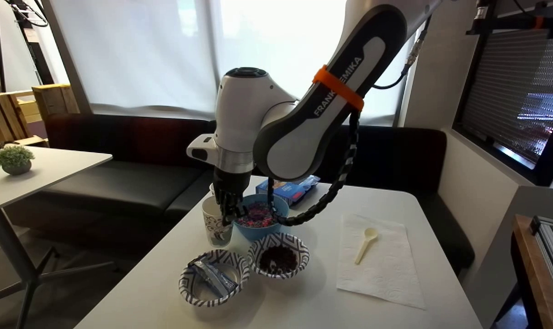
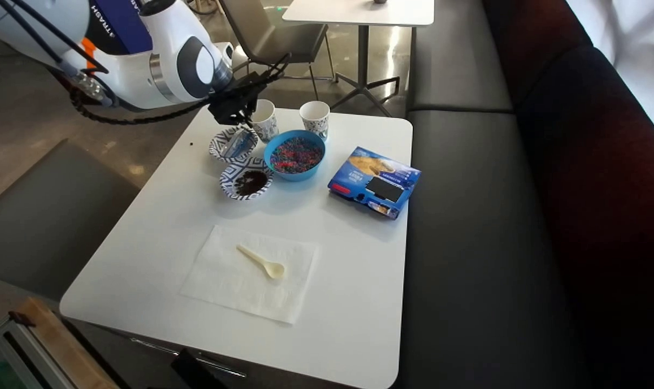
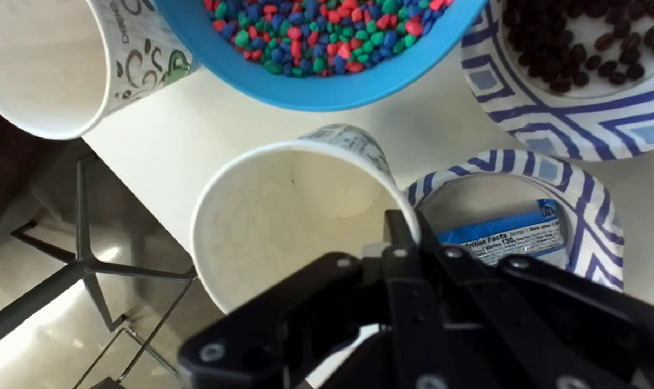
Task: Empty the contents of the cup on the right into the empty bowl
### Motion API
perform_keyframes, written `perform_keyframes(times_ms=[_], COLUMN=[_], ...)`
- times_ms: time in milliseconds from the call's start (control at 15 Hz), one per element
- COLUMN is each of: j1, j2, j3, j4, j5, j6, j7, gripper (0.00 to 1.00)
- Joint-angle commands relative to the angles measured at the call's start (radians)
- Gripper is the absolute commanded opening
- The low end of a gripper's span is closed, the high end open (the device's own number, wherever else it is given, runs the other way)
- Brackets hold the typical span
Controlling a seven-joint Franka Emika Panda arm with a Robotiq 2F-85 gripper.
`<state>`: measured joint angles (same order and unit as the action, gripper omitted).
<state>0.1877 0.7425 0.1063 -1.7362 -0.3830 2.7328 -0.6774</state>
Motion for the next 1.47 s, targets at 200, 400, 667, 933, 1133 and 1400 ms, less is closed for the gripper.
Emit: perform_keyframes(times_ms=[200, 400, 667, 933, 1133, 1400], j1=[-0.007, -0.005, -0.036, -0.099, -0.135, -0.173], j2=[0.065, 0.027, -0.144, -0.351, -0.507, -0.703], j3=[0.036, 0.041, 0.090, 0.117, 0.090, 0.018], j4=[0.121, 0.109, -0.021, -0.178, -0.307, -0.493], j5=[0.007, 0.020, 0.106, 0.261, 0.316, 0.338], j6=[-0.166, -0.216, -0.341, -0.357, -0.344, -0.326], j7=[-0.020, 0.006, 0.052, 0.137, 0.209, 0.307], gripper=[0.20, 0.43, 0.73, 0.99, 1.00, 1.00])
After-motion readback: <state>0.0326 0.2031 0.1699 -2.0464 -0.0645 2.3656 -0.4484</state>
